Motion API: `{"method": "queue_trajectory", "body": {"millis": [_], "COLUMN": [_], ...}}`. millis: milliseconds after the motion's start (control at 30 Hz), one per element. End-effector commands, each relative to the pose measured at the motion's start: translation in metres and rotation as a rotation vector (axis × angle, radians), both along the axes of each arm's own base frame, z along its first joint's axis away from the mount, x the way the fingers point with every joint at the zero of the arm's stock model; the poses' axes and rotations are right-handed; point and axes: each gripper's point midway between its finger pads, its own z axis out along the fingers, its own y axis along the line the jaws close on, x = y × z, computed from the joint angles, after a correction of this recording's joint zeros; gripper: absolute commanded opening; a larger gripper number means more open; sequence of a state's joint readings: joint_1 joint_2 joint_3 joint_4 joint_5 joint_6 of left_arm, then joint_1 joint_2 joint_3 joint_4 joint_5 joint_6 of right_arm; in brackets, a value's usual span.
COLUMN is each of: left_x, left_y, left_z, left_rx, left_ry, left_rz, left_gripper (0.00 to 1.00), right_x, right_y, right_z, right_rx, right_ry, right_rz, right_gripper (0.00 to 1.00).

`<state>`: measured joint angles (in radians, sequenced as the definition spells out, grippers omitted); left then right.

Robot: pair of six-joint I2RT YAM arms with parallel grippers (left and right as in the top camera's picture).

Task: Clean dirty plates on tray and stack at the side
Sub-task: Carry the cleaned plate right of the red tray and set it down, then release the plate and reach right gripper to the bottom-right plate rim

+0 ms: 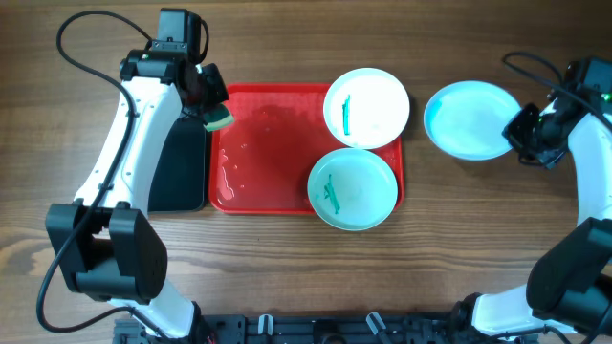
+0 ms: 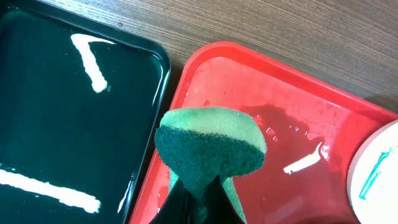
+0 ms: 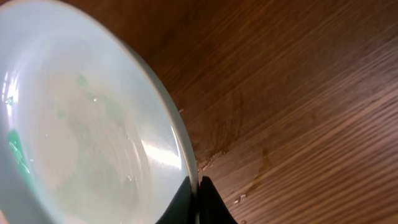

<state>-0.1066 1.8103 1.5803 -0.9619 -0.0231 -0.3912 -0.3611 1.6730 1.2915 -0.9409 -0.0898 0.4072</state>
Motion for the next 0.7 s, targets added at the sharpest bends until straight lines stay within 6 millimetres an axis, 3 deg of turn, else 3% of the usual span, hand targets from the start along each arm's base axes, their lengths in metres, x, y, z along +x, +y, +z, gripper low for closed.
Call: {"method": "queue_trajectory", "body": {"millis": [0, 233, 267, 333, 367, 500, 600, 667], "left_x": [-0.001, -0.001, -0.001, -0.001, -0.001, -0.001, -0.001, -0.001], "left_y": [-0.003, -0.003, -0.004, -0.005, -0.006, -0.007, -0.007, -0.007], "left_z": [-0.006, -0.006, -0.006, -0.006, -0.006, -0.006, -0.006, -0.006], "left_rx": [-0.015, -0.015, -0.015, -0.015, -0.015, -0.015, -0.015, -0.015], "left_ry": [0.014, 0.014, 0.014, 0.014, 0.014, 0.013, 0.013, 0.014], "left_rz": [-0.001, -0.001, -0.003, -0.005, -0.007, -0.009, -0.009, -0.010], "left_gripper": [0.04, 0.04, 0.04, 0.04, 0.04, 0.04, 0.04, 0.04], "right_x": [-0.004, -0.016, -0.018, -0.019, -0.018, -0.002, 0.007, 0.000], "right_y": [0.000, -0.017, -0.017, -0.017, -0.015, 0.020, 0.064, 0.094], "right_z": [-0.017, -0.056, -0.060, -0.061, -0.061, -0.041, -0.010, 0.003], "right_rx": [-0.017, -0.120, -0.122, -0.121, -0.111, 0.036, 0.145, 0.178], "right_ry": [-0.015, -0.001, 0.003, 0.004, 0.000, -0.076, -0.158, -0.154], "right_rz": [0.004, -0.057, -0.066, -0.063, -0.055, 0.113, 0.286, 0.365], "right_gripper": [0.05, 0.04, 0.09, 0.29, 0.31, 0.33, 0.33, 0.34]}}
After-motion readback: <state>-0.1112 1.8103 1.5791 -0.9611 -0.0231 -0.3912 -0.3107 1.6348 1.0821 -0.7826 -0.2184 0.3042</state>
